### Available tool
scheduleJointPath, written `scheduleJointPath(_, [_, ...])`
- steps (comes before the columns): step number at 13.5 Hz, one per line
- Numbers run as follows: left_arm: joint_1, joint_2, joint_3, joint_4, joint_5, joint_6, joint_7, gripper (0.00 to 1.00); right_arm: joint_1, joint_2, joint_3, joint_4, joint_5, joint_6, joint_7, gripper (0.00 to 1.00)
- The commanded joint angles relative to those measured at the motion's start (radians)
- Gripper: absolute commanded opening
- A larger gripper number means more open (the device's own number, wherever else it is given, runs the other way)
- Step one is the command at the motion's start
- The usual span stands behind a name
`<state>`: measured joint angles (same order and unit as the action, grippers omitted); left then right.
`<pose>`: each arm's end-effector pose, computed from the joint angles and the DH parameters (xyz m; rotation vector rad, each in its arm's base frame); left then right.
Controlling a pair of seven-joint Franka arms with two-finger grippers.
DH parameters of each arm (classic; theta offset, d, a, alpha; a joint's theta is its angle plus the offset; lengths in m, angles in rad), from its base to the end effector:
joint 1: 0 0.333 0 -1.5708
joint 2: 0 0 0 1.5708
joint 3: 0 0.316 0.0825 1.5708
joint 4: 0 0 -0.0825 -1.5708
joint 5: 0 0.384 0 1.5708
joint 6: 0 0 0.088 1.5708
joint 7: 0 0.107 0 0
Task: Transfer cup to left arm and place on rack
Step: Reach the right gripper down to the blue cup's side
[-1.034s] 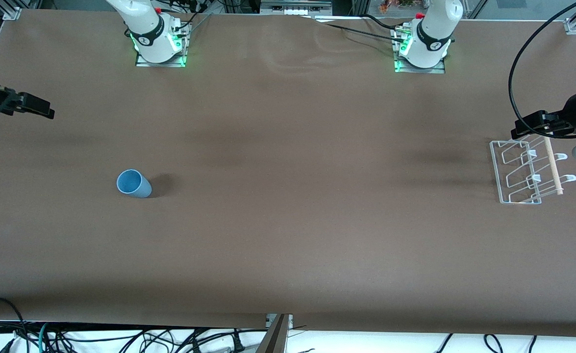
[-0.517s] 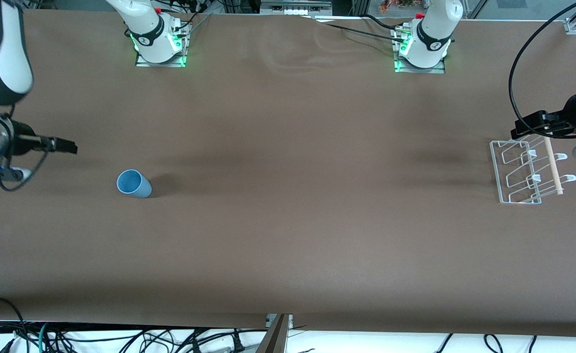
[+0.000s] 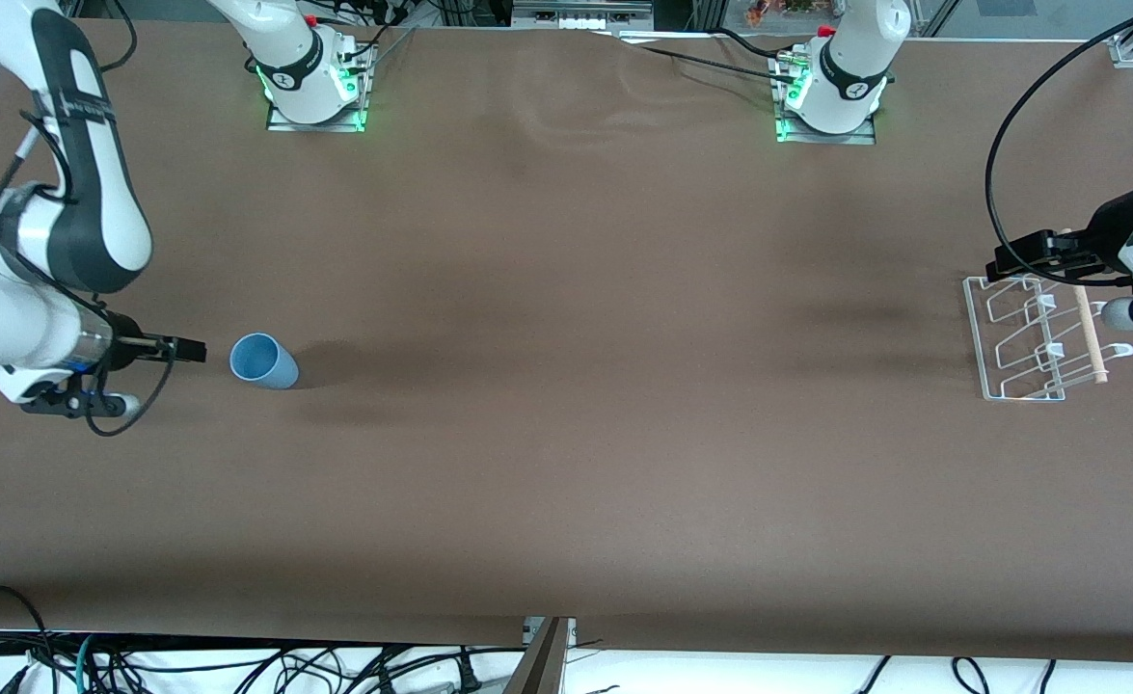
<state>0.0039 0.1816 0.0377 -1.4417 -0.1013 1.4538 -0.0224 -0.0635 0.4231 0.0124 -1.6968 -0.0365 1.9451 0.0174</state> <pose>0.5948 0.0110 0.5714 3.0334 0.0920 -0.2562 0.6426 -0.0361 0.3366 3.1040 -0.0820 -0.2727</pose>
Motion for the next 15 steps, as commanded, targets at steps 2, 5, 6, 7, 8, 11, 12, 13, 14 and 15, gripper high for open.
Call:
scheduleJointPath(2, [0.014,0.004,-0.002,0.004,-0.046,0.003,0.143,1.0,0.001,-0.012,0.003,-0.133,0.007,0.15,0.018,1.0])
scheduleJointPath(5, [0.013,0.009,-0.002,0.003,-0.049,0.019,0.29,1.0,0.013,-0.003,0.005,-0.155,0.007,0.187,0.03,1.0])
scheduleJointPath(6, [0.013,0.01,-0.002,0.003,-0.072,0.019,0.344,1.0,0.022,0.008,0.005,-0.155,0.007,0.187,0.03,1.0])
scheduleJointPath(7, [0.014,0.019,-0.002,0.003,-0.102,0.019,0.395,1.0,0.024,0.012,0.005,-0.155,0.007,0.19,0.03,1.0])
scheduleJointPath(8, [0.017,0.025,-0.002,0.004,-0.119,0.026,0.451,1.0,0.027,0.023,0.005,-0.155,0.007,0.205,0.029,1.0])
scheduleJointPath(11, [0.018,0.03,-0.002,0.003,-0.123,0.077,0.664,1.0,0.03,0.075,0.003,-0.153,0.004,0.213,0.021,0.37])
scheduleJointPath(12, [0.018,0.03,-0.002,0.003,-0.133,0.085,0.712,1.0,0.031,0.08,0.003,-0.146,0.003,0.21,0.009,0.09])
scheduleJointPath(13, [0.016,0.03,-0.002,0.001,-0.155,0.085,0.749,1.0,0.033,0.08,0.003,-0.141,0.001,0.21,0.009,0.0])
scheduleJointPath(14, [0.014,0.03,-0.004,-0.006,-0.162,0.085,0.78,1.0,0.037,0.08,0.003,-0.133,0.003,0.209,0.019,0.0])
scheduleJointPath(15, [0.008,0.029,-0.005,-0.006,-0.163,0.088,0.807,1.0,0.037,0.078,0.003,-0.132,0.004,0.209,0.019,0.0])
